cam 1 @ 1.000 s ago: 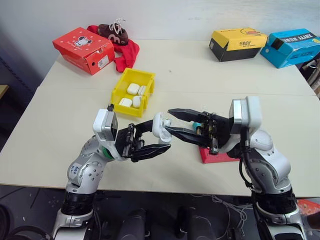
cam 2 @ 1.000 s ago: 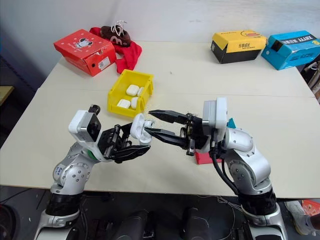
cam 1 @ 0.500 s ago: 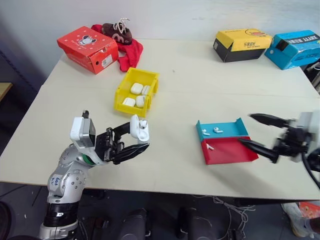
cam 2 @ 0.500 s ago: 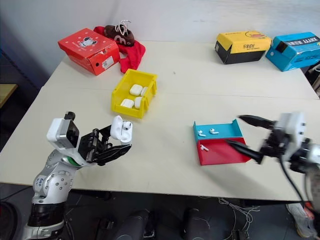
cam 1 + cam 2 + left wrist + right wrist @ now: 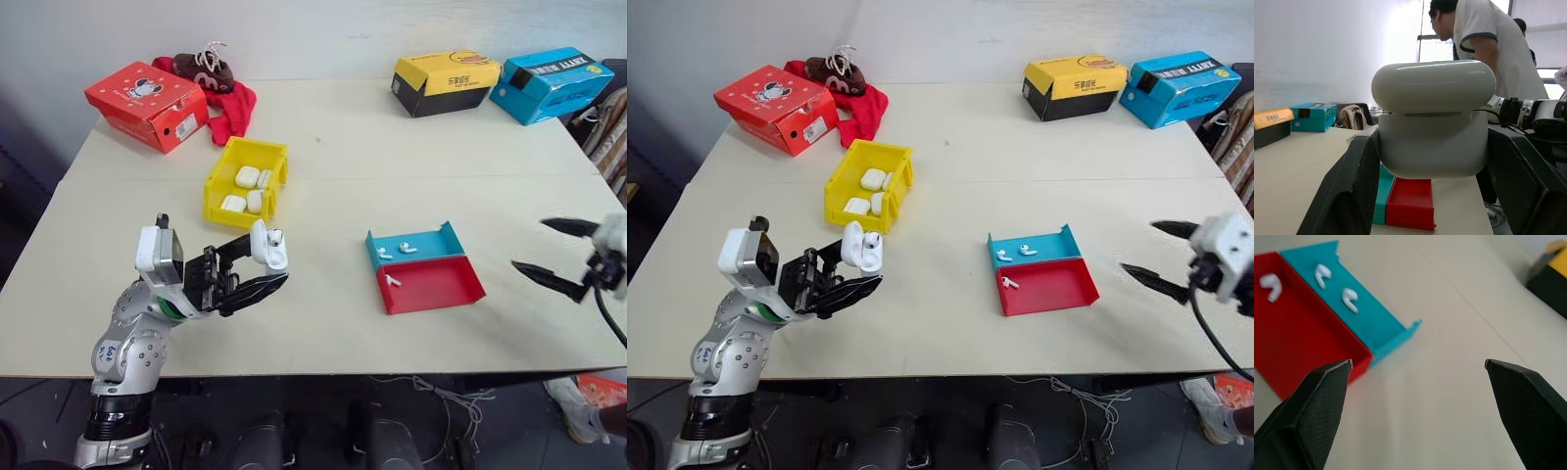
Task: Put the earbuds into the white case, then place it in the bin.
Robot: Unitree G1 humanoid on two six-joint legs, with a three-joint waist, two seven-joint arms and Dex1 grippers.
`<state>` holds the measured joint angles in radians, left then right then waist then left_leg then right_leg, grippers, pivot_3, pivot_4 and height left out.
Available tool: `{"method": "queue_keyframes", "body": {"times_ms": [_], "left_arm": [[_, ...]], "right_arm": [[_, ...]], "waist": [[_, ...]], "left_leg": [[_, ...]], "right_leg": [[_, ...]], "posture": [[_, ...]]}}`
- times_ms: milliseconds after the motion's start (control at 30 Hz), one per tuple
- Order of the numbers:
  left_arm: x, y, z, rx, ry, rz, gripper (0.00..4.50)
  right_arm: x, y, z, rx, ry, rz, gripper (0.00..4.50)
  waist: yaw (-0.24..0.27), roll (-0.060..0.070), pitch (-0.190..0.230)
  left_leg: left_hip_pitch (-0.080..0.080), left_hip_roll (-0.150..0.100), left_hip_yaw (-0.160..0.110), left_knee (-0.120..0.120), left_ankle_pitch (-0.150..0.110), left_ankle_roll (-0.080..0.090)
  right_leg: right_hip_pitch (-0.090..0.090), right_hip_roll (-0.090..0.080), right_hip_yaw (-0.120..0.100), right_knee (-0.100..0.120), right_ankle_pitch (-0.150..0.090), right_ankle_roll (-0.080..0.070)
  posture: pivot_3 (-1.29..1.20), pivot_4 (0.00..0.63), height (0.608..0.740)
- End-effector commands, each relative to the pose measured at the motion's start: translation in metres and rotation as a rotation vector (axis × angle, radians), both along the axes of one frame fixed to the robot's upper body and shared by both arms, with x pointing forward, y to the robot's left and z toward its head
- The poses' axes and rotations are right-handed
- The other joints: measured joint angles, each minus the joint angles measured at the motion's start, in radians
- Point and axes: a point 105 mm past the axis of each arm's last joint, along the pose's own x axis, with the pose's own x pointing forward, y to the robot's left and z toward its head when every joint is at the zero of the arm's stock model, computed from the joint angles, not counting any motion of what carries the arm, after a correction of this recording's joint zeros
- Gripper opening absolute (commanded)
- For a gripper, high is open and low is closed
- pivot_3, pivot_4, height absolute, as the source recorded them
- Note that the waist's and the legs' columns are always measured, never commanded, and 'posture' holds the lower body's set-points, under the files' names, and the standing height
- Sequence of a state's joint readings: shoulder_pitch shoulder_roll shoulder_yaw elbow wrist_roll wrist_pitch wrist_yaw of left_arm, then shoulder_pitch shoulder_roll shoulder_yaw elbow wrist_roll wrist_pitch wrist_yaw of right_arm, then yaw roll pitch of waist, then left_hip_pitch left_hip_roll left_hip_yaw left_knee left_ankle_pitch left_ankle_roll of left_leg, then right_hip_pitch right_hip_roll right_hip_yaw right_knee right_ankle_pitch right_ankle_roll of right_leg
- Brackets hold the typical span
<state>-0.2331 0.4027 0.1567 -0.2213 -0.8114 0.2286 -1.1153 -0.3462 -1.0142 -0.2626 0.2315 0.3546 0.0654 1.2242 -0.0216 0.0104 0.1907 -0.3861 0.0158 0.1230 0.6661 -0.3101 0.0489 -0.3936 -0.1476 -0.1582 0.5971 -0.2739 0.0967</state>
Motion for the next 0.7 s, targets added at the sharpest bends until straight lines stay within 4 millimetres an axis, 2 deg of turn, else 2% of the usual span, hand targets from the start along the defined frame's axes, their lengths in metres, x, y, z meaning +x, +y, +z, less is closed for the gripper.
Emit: {"method": "queue_keyframes", "body": {"times_ms": [33,100,200,300,400,567,700], "left_arm": [[-0.002,-0.003,0.008,-0.016,-0.045,-0.006,2.77],[-0.001,-0.005,0.008,-0.014,-0.046,-0.01,2.77],[-0.002,-0.008,0.008,-0.024,-0.037,-0.026,2.77],[-0.004,-0.011,0.008,-0.033,-0.031,-0.039,2.77],[-0.005,-0.012,0.008,-0.035,-0.032,-0.032,2.77],[-0.007,-0.011,0.006,-0.031,-0.029,-0.017,2.77],[-0.009,-0.012,0.005,-0.03,-0.027,-0.006,2.77]], "right_arm": [[0.008,0.037,0.009,-0.049,0.123,0.122,4.45],[0.013,0.049,0.009,-0.079,0.171,0.156,4.45],[0.02,0.069,0.002,-0.105,0.288,0.216,3.87],[0.038,0.085,-0.003,-0.18,0.285,0.244,2.92],[0.051,0.088,-0.014,-0.276,0.292,0.247,1.9],[0.069,0.093,-0.022,-0.338,0.32,0.214,1.9],[0.075,0.098,-0.03,-0.382,0.338,0.215,1.9]], "waist": [[0.003,0.0,0.0],[0.009,0.0,0.0],[0.027,0.0,0.0],[0.021,0.0,0.0],[0.023,0.0,0.0],[0.017,0.0,0.0],[0.018,0.0,0.0]], "left_leg": [[0.0,0.0,0.0,0.0,0.0,0.0],[-0.001,0.0,-0.001,0.0,0.0,0.0],[-0.003,-0.001,-0.002,0.001,0.0,0.0],[-0.004,-0.001,-0.001,0.002,0.0,0.001],[-0.005,-0.002,-0.002,0.002,0.0,0.002],[-0.005,-0.002,-0.001,0.001,0.0,0.002],[-0.005,-0.002,-0.001,0.001,0.001,0.002]], "right_leg": [[0.0,0.0,0.0,0.0,0.0,0.0],[0.0,0.0,-0.001,0.0,0.0,0.0],[0.0,0.0,-0.003,-0.001,0.0,0.0],[0.0,0.0,-0.002,-0.003,0.0,0.001],[0.0,0.0,-0.003,-0.002,0.001,0.001],[0.0,0.005,-0.004,0.0,0.001,0.001],[0.0,0.006,-0.003,0.0,0.001,0.001]], "posture": [[0.0,0.15,0.74],[0.0,0.15,0.74],[0.0,0.15,0.74],[0.0,0.15,0.74],[0.0,0.15,0.74],[0.0,0.15,0.74],[0.0,0.15,0.74]]}}
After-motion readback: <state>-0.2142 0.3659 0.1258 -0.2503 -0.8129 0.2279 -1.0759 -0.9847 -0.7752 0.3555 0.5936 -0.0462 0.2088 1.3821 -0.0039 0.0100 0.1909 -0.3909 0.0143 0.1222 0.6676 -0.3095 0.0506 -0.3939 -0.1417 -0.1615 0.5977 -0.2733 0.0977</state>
